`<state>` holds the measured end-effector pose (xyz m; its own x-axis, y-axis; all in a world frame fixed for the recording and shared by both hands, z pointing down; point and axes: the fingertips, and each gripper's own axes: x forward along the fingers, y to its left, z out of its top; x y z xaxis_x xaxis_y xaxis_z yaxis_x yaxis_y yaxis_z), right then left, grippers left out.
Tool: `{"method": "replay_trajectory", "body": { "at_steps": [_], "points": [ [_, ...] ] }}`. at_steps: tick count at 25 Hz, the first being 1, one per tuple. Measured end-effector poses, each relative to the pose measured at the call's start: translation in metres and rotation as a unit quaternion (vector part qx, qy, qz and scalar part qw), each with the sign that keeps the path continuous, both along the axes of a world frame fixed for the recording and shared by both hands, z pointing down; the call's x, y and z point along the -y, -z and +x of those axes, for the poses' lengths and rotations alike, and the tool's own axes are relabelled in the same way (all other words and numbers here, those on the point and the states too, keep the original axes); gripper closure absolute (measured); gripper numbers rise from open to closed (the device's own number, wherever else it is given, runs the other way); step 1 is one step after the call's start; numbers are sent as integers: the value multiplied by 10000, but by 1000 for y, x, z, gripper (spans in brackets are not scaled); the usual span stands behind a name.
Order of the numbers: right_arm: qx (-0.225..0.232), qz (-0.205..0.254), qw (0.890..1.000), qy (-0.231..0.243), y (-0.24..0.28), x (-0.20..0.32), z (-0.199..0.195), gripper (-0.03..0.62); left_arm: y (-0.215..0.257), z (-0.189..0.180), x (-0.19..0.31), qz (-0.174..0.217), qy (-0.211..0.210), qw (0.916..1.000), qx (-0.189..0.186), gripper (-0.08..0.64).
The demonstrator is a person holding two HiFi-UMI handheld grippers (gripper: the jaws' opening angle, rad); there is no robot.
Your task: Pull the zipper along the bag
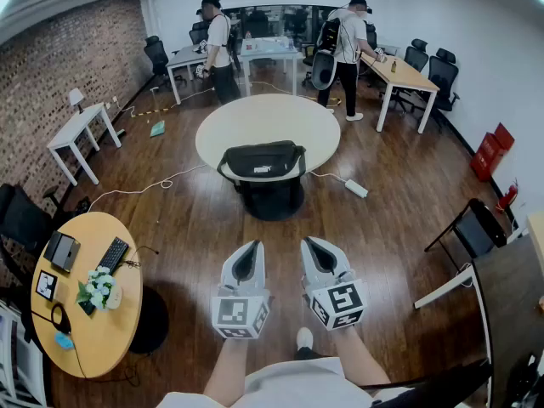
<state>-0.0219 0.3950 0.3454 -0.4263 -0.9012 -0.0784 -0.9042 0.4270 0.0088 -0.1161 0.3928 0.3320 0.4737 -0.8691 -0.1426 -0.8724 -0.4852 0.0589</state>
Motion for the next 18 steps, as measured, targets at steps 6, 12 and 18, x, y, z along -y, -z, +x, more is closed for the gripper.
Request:
{"method": "replay_trajectory", "body": {
  "at_steps": [6,12,18],
  "points": [
    [-21,252,9996,97,21,74,53,606,8,48,78,84,229,9997,-30,543],
    [19,-399,9992,81,-25,145,69,606,-20,57,140,-273,280,9992,45,543],
    [-72,-602,9982,3,-51,227,66,606,-41,52,229,-423,208,9989,2,543]
  ]
}}
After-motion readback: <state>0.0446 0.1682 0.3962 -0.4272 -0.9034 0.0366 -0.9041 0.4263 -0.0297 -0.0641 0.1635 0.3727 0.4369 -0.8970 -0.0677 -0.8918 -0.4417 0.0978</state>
